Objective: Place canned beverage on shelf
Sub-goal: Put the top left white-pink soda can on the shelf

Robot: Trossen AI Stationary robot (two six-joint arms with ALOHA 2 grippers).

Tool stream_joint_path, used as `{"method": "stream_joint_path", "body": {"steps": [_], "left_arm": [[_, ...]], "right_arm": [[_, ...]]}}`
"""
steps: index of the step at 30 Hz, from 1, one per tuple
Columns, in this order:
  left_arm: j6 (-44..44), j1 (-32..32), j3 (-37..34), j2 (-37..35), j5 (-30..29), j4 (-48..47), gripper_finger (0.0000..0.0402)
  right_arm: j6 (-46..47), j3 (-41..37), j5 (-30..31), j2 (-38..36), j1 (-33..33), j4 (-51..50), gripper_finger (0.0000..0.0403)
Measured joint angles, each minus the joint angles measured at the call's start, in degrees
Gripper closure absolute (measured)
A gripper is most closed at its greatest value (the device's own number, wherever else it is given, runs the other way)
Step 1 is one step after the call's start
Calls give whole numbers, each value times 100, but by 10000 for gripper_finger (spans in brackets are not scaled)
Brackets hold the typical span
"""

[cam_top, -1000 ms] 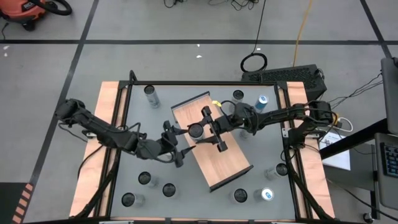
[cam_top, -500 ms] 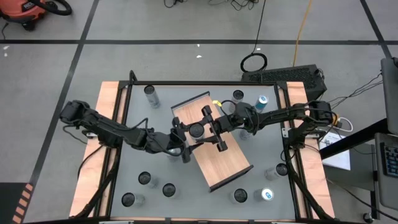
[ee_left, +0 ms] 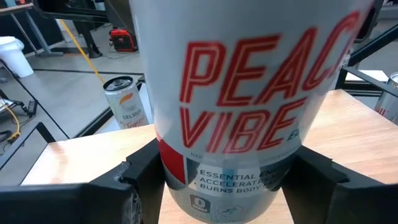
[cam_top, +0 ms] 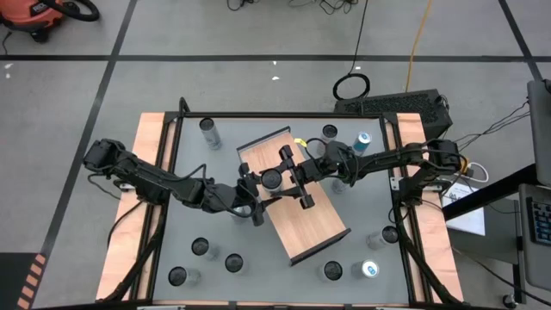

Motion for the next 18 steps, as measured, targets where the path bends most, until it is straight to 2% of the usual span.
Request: {"method": "stream_joint_path", "body": {"steps": [4,9,14,18], "left_arm": [[-30,0,0,0,9,-76,158],[-332,15,-2,1,-112,-466,157],[-597,90,-4,2,-283,-552,157],[-727,119,-4,2,-295,-560,157]], "right_arm": [[-21,3,128,-10,1,-222,213],[96,11,192,-16,-33,-627,169],[312,11,686,-13,-37,-778,128],[444,4,815,-127,-31,-979,116]]}}
